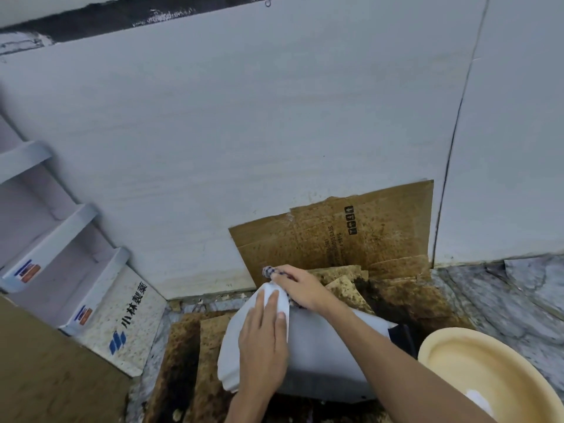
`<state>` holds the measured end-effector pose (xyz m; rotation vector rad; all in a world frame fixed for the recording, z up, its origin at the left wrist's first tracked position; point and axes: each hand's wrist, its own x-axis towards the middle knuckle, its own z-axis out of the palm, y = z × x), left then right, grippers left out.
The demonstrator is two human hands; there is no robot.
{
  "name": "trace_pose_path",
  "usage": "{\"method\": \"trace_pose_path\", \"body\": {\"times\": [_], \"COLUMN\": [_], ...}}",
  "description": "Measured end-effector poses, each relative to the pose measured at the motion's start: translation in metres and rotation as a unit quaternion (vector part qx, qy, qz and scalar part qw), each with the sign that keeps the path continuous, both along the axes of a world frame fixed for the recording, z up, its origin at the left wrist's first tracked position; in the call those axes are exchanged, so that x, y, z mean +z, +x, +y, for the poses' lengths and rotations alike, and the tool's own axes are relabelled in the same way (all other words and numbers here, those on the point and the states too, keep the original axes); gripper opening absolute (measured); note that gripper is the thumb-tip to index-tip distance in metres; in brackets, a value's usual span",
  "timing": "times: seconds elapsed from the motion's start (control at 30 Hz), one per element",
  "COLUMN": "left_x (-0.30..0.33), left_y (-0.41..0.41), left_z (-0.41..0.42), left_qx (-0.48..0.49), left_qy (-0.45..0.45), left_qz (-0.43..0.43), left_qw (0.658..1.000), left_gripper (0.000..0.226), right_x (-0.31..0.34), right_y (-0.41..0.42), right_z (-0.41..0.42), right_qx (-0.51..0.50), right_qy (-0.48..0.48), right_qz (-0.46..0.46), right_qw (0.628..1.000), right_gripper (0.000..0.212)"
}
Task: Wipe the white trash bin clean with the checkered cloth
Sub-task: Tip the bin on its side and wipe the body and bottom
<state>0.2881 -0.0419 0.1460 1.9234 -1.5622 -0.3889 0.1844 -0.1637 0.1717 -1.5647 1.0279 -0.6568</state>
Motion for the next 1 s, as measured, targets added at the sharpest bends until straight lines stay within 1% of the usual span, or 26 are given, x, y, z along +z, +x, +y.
{"method": "trace_pose_path", "body": {"times": [0.1, 0.17, 0.23, 0.3, 0.33, 0.37, 0.4, 0.47, 0.5, 0.6, 0.63, 0.67, 0.77, 0.83, 0.87, 0.93, 1.0], "left_x": [0.000, -0.001, 0.002, 0.006, 0.008, 0.006, 0.005, 0.003, 0.003, 0.003, 0.003, 0.003, 0.000, -0.001, -0.002, -0.001, 0.000], "left_y": [0.004, 0.005, 0.003, 0.001, 0.002, 0.004, 0.006, 0.008, 0.006, -0.005, -0.007, -0.009, -0.011, -0.013, -0.016, -0.023, -0.027], "left_z": [0.000, 0.002, 0.004, 0.007, 0.011, 0.018, 0.025, 0.037, 0.040, 0.034, 0.031, 0.028, 0.026, 0.026, 0.025, 0.023, 0.021], "left_qx": [0.056, 0.098, 0.132, 0.189, 0.228, 0.268, 0.299, 0.329, 0.334, 0.358, 0.366, 0.370, 0.363, 0.351, 0.343, 0.321, 0.299], "left_qy": [0.012, 0.017, 0.026, 0.055, 0.083, 0.116, 0.147, 0.188, 0.194, 0.165, 0.147, 0.127, 0.080, 0.057, 0.051, 0.036, 0.017], "left_qz": [0.069, 0.074, 0.103, 0.162, 0.193, 0.223, 0.253, 0.329, 0.373, 0.501, 0.525, 0.539, 0.562, 0.567, 0.567, 0.557, 0.553], "left_qw": [0.996, 0.992, 0.986, 0.967, 0.951, 0.930, 0.908, 0.865, 0.844, 0.770, 0.754, 0.746, 0.739, 0.743, 0.748, 0.765, 0.778], "left_gripper": [0.061, 0.067, 0.058, 0.049, 0.050, 0.057, 0.069, 0.096, 0.105, 0.117, 0.121, 0.125, 0.131, 0.133, 0.132, 0.122, 0.117], "right_x": [0.000, 0.000, 0.002, 0.003, 0.001, 0.000, 0.000, 0.000, 0.001, 0.006, 0.009, 0.011, 0.023, 0.029, 0.031, 0.032, 0.034], "right_y": [0.001, 0.004, 0.010, 0.018, 0.022, 0.024, 0.025, 0.025, 0.023, 0.021, 0.021, 0.020, 0.015, 0.008, 0.002, -0.009, -0.021], "right_z": [0.000, -0.001, 0.000, 0.003, 0.003, 0.005, 0.005, 0.005, 0.005, 0.004, 0.003, 0.002, -0.003, -0.005, -0.005, -0.002, 0.004], "right_qx": [0.030, 0.039, 0.050, 0.057, 0.057, 0.059, 0.060, 0.059, 0.062, 0.083, 0.091, 0.101, 0.127, 0.123, 0.113, 0.080, 0.041], "right_qy": [-0.043, -0.058, -0.065, -0.073, -0.081, -0.087, -0.090, -0.089, -0.083, -0.060, -0.055, -0.052, -0.038, -0.038, -0.044, -0.053, -0.054], "right_qz": [0.059, 0.087, 0.102, 0.116, 0.124, 0.128, 0.128, 0.127, 0.131, 0.146, 0.153, 0.163, 0.192, 0.207, 0.209, 0.205, 0.183], "right_qw": [0.997, 0.994, 0.991, 0.989, 0.987, 0.986, 0.986, 0.986, 0.986, 0.984, 0.982, 0.980, 0.972, 0.970, 0.970, 0.974, 0.981], "right_gripper": [0.024, 0.019, 0.015, 0.018, 0.022, 0.026, 0.027, 0.031, 0.033, 0.036, 0.037, 0.037, 0.034, 0.035, 0.035, 0.033, 0.029]}}
